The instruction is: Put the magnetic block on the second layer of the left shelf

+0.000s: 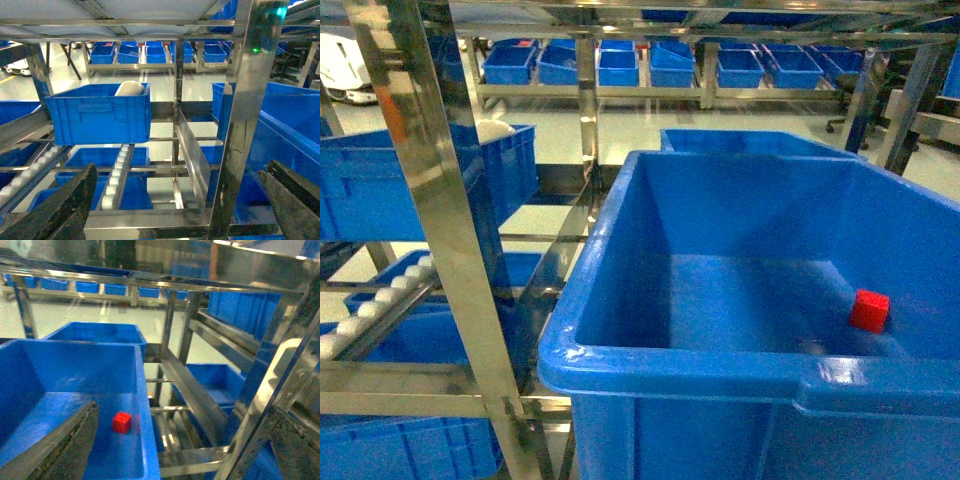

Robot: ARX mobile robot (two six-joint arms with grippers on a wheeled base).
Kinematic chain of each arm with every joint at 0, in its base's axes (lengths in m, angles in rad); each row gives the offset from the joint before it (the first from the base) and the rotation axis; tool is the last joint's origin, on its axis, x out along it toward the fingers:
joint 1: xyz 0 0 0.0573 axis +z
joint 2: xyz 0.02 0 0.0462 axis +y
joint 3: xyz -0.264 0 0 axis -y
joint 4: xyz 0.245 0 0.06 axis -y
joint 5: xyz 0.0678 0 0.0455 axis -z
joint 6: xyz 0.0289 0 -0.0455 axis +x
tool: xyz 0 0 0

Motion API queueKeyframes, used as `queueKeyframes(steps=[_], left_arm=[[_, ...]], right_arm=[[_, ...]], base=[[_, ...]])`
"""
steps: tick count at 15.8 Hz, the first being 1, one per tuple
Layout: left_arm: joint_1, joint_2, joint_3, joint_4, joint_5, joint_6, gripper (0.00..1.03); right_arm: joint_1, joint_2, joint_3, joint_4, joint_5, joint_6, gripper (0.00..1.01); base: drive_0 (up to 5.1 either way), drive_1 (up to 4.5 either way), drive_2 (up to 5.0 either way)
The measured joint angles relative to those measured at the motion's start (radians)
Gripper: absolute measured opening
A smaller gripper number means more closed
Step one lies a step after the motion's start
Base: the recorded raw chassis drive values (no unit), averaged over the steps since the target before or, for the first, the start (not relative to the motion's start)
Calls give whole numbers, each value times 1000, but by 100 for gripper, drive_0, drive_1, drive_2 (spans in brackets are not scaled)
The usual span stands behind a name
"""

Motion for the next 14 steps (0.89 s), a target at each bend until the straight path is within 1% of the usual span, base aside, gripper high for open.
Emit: queueKeyframes(steps=[1,2,3,4,5,7,8,10,11,12,14], left_arm=[[0,0,0,0,0,0,98],[0,0,0,0,0,0,98],[0,0,0,0,0,0,98],[0,0,0,0,0,0,98],[0,0,0,0,0,0,98],[0,0,0,0,0,0,98],[0,0,0,0,0,0,98],[0,0,0,0,0,0,98],[0,0,0,0,0,0,98],[0,0,0,0,0,0,98],[0,0,0,0,0,0,98]], right_arm=[[-40,-51,0,-63,-55,42,98],[-58,-71,0,-98,-80,98,98],[-40,-76,-9,-70,-117,107,94],[0,-107,-36,-52,-170,102,83],[9,-134,-59,-47,-192,99,74],[2,-146,-91,-35,-178,99,55],[2,-164,-122,-30,-180,99,39],[2,-184,-145,-21,-180,99,17],[2,-193,-156,-14,-180,99,4],[2,-200,-168,-13,-180,95,2],[2,-216,-189,-11,-180,95,2]], base=[[0,0,0],[0,0,0],[0,0,0],[0,0,0],[0,0,0],[0,0,0],[0,0,0],[0,0,0],[0,0,0],[0,0,0],[0,0,0]])
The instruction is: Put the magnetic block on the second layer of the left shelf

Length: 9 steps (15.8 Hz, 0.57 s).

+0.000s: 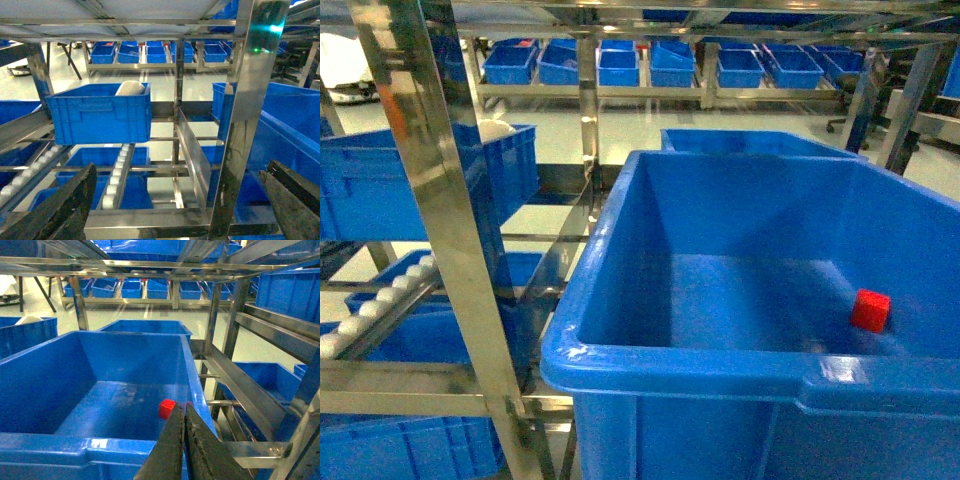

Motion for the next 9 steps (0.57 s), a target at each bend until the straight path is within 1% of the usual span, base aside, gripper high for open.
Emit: queueKeyframes(steps=[5,7,9], left_arm=[[0,0,0,0,0,0,98],[0,0,0,0,-2,0,98],[0,0,0,-1,0,0,98]], right_arm=[[0,-20,-24,6,0,0,2],[0,-56,-59,1,3,0,2],[0,-58,-59,10,2,0,2]], base=[[0,0,0],[0,0,0],[0,0,0]])
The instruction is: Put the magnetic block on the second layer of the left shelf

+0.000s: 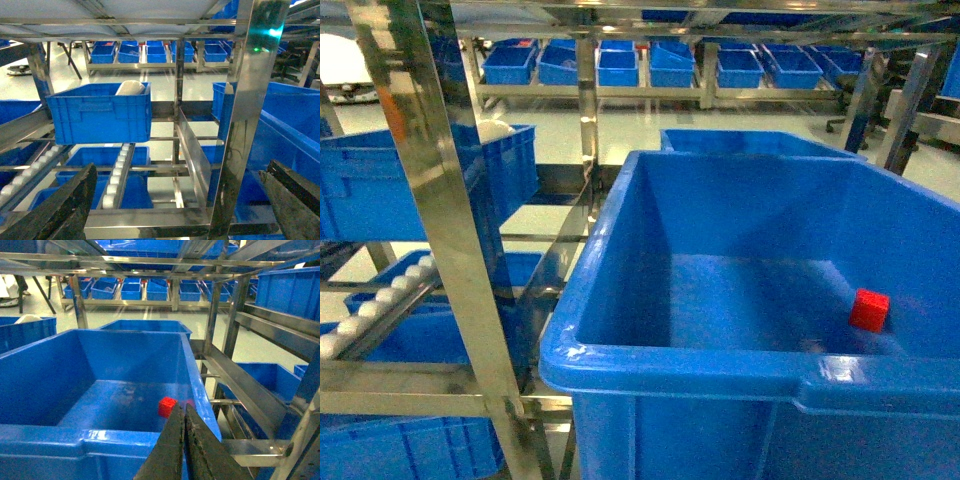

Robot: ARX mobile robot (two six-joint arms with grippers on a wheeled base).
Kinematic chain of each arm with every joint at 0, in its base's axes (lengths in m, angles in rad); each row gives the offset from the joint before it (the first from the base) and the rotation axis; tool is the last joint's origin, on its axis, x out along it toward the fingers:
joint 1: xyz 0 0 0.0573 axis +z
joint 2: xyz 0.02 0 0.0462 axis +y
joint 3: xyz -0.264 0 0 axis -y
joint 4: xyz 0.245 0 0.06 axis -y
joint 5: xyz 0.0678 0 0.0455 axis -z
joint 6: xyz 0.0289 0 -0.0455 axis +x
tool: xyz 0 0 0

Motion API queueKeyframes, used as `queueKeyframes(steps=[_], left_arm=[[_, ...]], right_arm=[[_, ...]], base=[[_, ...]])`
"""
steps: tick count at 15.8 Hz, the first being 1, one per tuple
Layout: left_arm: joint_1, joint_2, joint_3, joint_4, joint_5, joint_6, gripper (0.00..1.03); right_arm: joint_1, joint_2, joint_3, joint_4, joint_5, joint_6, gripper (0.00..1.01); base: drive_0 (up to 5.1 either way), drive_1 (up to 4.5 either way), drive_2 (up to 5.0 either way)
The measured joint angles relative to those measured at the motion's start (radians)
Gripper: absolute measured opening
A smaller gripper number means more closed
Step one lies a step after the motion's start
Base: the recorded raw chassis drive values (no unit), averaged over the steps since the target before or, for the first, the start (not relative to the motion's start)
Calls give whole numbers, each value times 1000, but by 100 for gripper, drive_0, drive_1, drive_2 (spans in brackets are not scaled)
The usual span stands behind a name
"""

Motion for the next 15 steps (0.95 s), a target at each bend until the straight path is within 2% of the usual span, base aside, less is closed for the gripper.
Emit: queueKeyframes(steps=[2,5,8,9,12,15], left_arm=[[0,0,0,1,0,0,98],[0,0,0,1,0,0,98],[0,0,0,1,0,0,98],[0,0,0,1,0,0,98],[0,0,0,1,0,0,98],[0,0,0,1,0,0,98]], right_arm=[[0,0,0,-1,0,0,5],[0,0,0,-1,0,0,36],[0,0,0,-1,0,0,49],[0,0,0,-1,0,0,58],[0,0,0,-1,0,0,97],[0,0,0,-1,0,0,98]], base=[[0,0,0],[0,0,0],[0,0,0],[0,0,0],[0,0,0],[0,0,0]])
